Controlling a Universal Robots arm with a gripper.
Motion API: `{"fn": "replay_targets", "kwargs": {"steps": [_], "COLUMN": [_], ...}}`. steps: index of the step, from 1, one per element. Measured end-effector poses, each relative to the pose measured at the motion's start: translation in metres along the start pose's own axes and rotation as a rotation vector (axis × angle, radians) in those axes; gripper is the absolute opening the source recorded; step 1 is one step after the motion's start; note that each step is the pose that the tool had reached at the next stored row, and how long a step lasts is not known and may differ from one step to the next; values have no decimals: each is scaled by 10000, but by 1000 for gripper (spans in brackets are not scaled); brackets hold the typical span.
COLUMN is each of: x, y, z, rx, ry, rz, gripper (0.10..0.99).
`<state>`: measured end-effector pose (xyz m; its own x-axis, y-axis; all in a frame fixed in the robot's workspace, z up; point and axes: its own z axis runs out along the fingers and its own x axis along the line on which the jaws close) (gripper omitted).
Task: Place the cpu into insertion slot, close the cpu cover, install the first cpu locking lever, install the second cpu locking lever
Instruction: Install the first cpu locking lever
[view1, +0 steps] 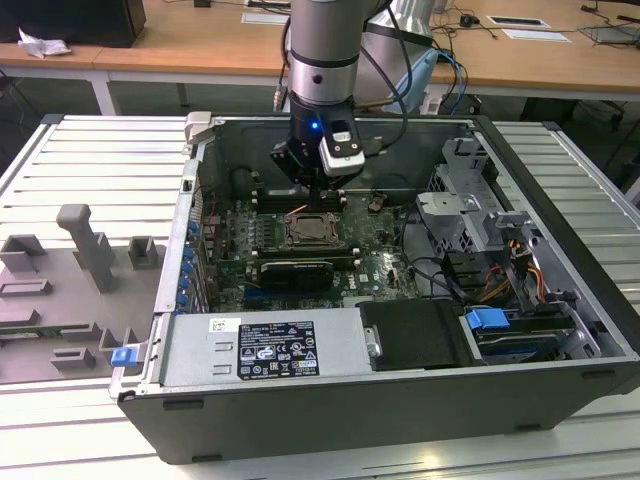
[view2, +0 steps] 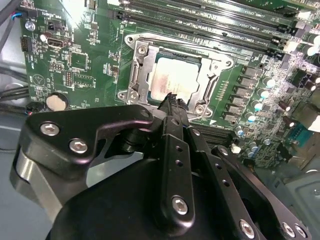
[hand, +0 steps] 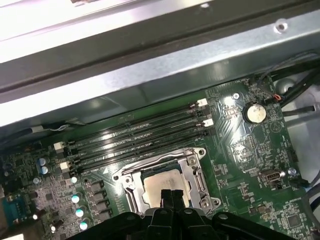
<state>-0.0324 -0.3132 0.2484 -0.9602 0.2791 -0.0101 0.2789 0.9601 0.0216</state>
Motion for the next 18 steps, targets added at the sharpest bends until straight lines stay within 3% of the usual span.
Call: {"fn": "replay_targets", "kwargs": {"steps": [18], "x": [0], "y": [0], "z": [0], "rx": [-15], "ry": [32], "rz": [-1461], "gripper": [106]}}
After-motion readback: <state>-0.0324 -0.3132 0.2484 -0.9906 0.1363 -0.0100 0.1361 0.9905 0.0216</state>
